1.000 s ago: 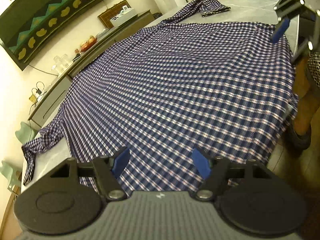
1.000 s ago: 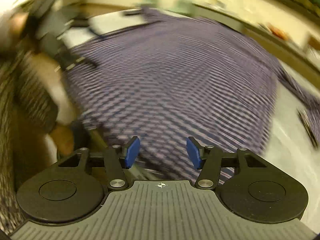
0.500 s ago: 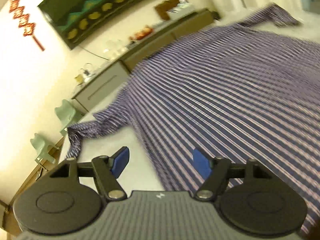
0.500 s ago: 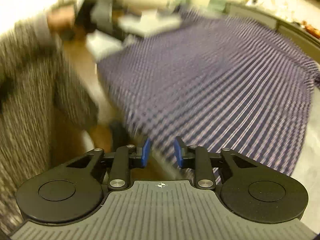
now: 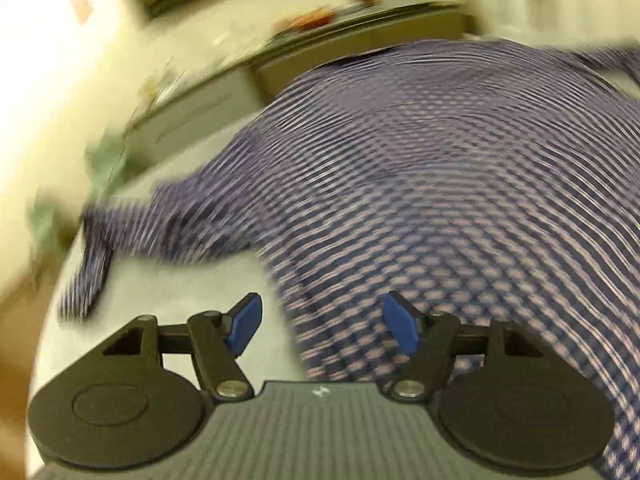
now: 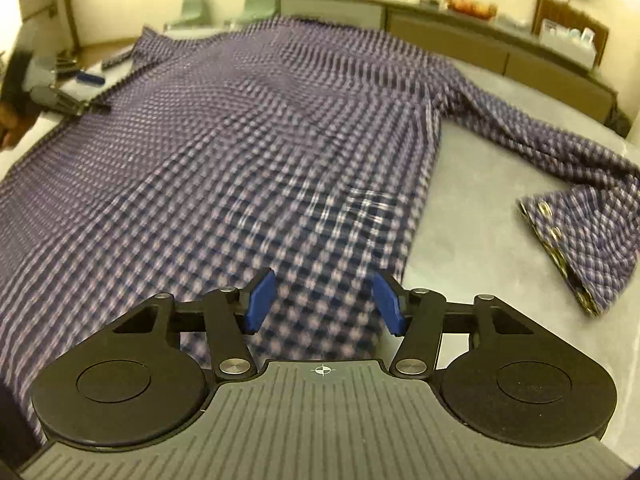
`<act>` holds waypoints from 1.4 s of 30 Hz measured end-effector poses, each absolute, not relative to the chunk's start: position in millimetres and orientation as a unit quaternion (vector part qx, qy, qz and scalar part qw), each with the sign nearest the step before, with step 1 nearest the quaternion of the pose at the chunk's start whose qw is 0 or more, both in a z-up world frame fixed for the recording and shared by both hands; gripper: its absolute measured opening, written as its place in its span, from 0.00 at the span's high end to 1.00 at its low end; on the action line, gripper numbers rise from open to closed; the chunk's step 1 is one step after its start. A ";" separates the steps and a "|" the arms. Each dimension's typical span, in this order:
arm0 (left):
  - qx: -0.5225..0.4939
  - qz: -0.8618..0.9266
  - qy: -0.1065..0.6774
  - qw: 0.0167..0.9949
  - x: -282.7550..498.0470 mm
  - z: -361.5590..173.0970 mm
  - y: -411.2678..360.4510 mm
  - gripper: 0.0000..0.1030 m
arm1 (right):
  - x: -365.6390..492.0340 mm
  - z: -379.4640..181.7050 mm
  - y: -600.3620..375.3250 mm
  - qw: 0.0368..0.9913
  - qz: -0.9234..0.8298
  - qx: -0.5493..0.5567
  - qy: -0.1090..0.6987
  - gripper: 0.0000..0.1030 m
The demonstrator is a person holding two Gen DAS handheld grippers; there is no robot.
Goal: Fold clothes
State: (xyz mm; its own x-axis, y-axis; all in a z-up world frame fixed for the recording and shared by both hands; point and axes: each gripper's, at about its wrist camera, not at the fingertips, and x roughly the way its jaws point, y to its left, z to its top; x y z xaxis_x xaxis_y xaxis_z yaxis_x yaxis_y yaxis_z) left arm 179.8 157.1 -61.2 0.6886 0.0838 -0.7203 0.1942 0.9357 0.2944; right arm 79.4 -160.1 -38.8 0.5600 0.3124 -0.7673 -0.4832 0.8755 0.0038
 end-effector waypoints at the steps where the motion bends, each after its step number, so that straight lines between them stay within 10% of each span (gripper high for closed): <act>1: 0.172 -0.019 0.399 0.900 182.0 -59.5 162.1 0.33 | 78.2 -38.5 -165.5 0.872 0.236 -0.100 0.418 0.41; 20: 0.244 0.001 0.335 0.910 305.9 -51.9 130.3 0.36 | 275.0 -30.6 -130.3 0.939 0.123 -0.161 0.278 0.35; 27: 0.156 0.048 0.392 0.905 333.2 -61.6 165.5 0.26 | 300.0 -47.2 -167.8 0.912 0.109 -0.085 0.386 0.35; 42: 0.258 -0.100 0.367 0.888 170.5 -25.8 89.0 0.25 | 86.1 -7.8 -126.1 0.865 0.251 -0.166 0.402 0.20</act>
